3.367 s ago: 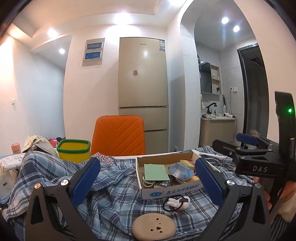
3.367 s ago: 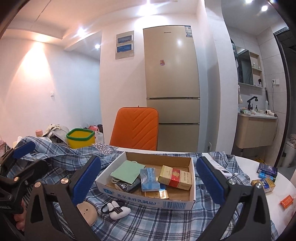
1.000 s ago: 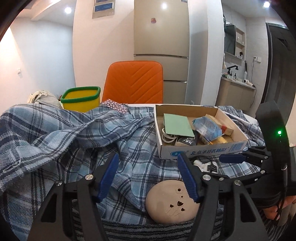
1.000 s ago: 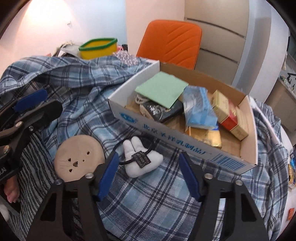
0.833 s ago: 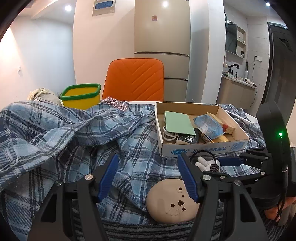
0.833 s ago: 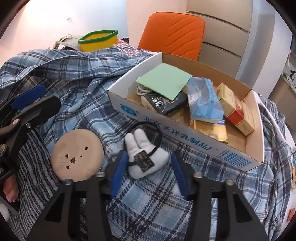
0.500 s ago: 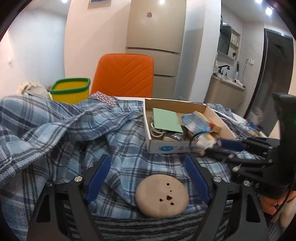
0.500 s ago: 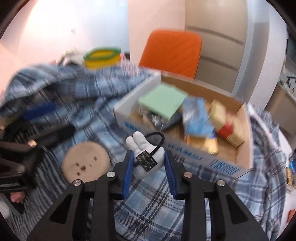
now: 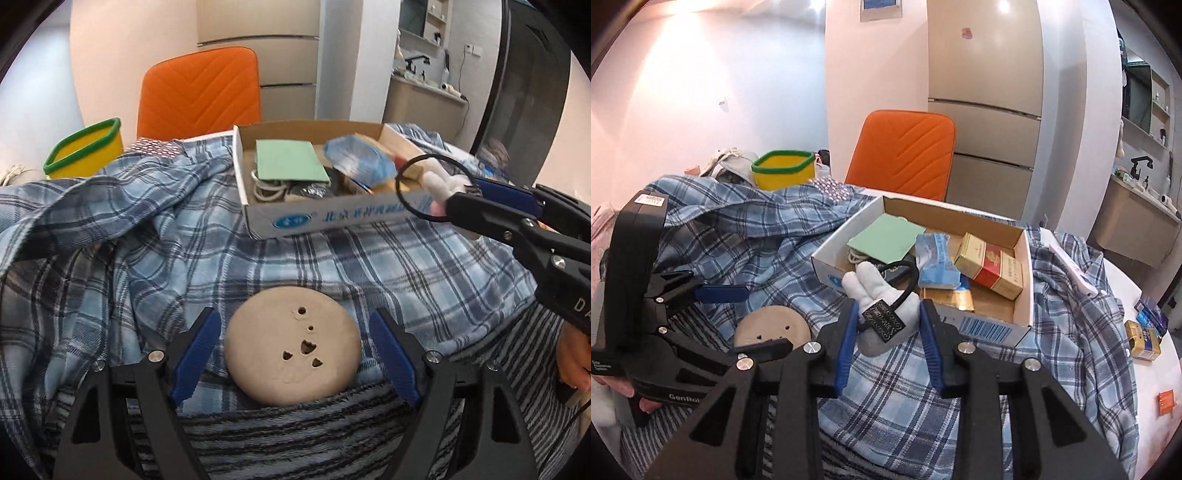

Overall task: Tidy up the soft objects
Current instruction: 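Grasp the white bunny cable tie with the right gripper while the left gripper grasps the beige round pad, then lift the beige pad and white bunny tie with both grippers over the box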

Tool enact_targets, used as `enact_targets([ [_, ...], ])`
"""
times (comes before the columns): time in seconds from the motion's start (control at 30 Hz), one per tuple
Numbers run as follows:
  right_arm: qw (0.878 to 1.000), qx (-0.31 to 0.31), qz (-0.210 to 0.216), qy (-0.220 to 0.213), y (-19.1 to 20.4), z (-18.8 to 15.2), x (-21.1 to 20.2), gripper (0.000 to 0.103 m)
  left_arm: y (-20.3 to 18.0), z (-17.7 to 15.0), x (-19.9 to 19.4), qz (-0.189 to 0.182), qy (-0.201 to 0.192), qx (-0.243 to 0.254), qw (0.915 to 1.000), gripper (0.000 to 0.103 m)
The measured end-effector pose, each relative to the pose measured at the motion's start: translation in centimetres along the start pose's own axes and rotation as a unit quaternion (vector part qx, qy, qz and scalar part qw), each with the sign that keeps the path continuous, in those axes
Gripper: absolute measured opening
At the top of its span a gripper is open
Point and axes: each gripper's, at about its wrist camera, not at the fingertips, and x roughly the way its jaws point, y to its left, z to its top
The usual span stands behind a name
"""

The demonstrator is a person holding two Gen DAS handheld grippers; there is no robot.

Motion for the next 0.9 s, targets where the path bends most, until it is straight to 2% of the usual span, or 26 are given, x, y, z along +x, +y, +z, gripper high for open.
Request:
enact_targets([
  [0.2, 1.000, -0.011, 0.000, 0.003, 0.4, -0.4, 0.2, 0.033, -1.2, -0.2, 1.7, 0.035, 0.033, 0.029, 0.9984, 0.084],
  [0.4, 1.000, -0.005, 0.001, 0.001, 0.2, -0.4, 0.1, 0.033, -1.1, -0.3, 1.8, 0.038, 0.036, 0.028, 0.9982, 0.084],
  [0.5, 1.000, -0.004, 0.002, 0.002, 0.2, -0.4, 0.2, 0.033, -1.2, -0.2, 2.3, 0.045, 0.048, 0.032, 0.9973, 0.086],
  [0.57, 1.000, -0.004, 0.001, 0.002, 0.3, -0.4, 0.1, 0.033, -0.7, -0.1, 2.7, 0.035, 0.060, 0.021, 0.9974, 0.087],
  [0.8, 1.000, -0.002, 0.001, 0.002, 0.2, -0.4, 0.2, 0.033, -0.6, 0.0, 2.6, 0.030, 0.060, 0.017, 0.9976, 0.086],
  [0.9, 1.000, 0.000, 0.000, 0.003, 0.2, -0.4, 0.2, 0.033, -0.7, 0.1, 2.4, 0.038, 0.052, 0.026, 0.9976, 0.083],
])
